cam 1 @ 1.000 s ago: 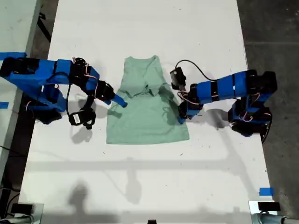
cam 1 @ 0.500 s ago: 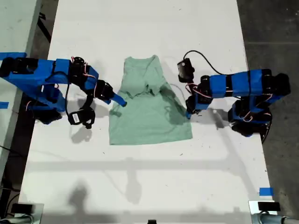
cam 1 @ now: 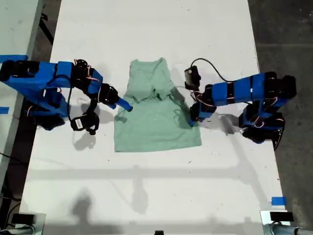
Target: Fold tshirt
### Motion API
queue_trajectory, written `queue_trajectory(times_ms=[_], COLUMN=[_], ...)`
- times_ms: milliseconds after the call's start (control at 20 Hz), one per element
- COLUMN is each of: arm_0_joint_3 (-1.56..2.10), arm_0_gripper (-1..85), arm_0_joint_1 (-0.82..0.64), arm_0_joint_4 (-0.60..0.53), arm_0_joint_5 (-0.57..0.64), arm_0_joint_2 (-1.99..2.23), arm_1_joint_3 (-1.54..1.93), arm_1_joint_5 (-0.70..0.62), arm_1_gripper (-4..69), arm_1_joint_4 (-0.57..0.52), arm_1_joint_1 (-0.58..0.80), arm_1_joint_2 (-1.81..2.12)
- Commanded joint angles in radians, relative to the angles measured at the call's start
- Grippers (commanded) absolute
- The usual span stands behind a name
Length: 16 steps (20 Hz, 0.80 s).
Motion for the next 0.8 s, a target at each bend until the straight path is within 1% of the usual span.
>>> queue_trajectory(times_ms=[0, 50, 100, 150, 250, 350, 450, 750], arm_0_joint_3=[0.002, 0.003, 0.005, 0.006, 0.014, 0.017, 0.018, 0.017], arm_0_gripper=[28.6, 28.6, 28.6, 28.6, 28.6, 28.6, 28.6, 28.3], arm_0_joint_1=[0.003, 0.003, 0.003, 0.003, 0.003, 0.003, 0.005, 0.008], arm_0_joint_4=[-0.017, -0.017, -0.017, -0.017, -0.018, -0.02, -0.02, -0.02], arm_0_joint_5=[0.003, 0.003, 0.003, 0.003, 0.002, 0.0, 0.0, 0.0], arm_0_joint_2=[0.066, 0.067, 0.067, 0.067, 0.072, 0.072, 0.074, 0.081], arm_1_joint_3=[-0.091, -0.101, -0.103, -0.115, -0.166, -0.207, -0.242, -0.479], arm_1_joint_5=[0.006, -0.014, -0.017, -0.012, -0.002, 0.002, -0.003, -0.02], arm_1_gripper=[18.0, 17.7, 15.4, 11.2, 4.0, -0.8, -0.9, -0.9], arm_1_joint_4=[0.064, 0.058, 0.052, 0.061, 0.127, 0.176, 0.21, 0.399], arm_1_joint_1=[0.021, 0.025, 0.029, 0.031, 0.031, 0.023, 0.0, -0.078], arm_1_joint_2=[-0.051, -0.055, -0.071, -0.092, -0.132, -0.144, -0.14, -0.031])
